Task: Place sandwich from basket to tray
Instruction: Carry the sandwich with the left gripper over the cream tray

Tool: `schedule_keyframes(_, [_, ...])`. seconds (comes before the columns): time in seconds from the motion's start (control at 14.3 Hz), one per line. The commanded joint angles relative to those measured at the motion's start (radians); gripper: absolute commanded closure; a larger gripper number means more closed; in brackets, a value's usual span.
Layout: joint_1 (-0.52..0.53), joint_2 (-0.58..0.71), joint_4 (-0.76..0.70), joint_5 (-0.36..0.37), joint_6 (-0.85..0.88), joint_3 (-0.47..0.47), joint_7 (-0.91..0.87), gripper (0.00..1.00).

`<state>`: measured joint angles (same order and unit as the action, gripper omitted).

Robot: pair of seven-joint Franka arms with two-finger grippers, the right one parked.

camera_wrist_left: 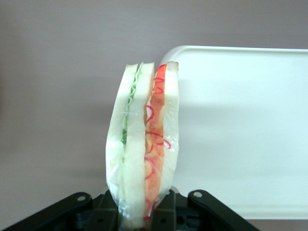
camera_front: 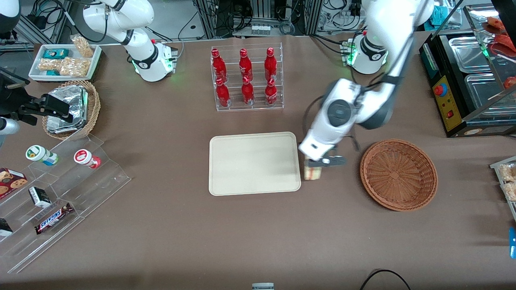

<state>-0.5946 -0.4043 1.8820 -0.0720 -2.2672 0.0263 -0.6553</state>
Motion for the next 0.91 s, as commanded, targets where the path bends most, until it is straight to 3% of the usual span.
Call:
schedule_keyframes(0.0, [-0.108,-0.164,-0.211,0.000,0.008,-0.020,-0.139,0.95])
schedule_keyframes(0.35, [-0.212,-0.324,-0.418,0.005,0.014,-0.022,-0.260,0.96])
schedule_keyframes(0.84, [-0.241,-0.412,-0.497,0.001,0.047,-0.022,-0.262,0.95])
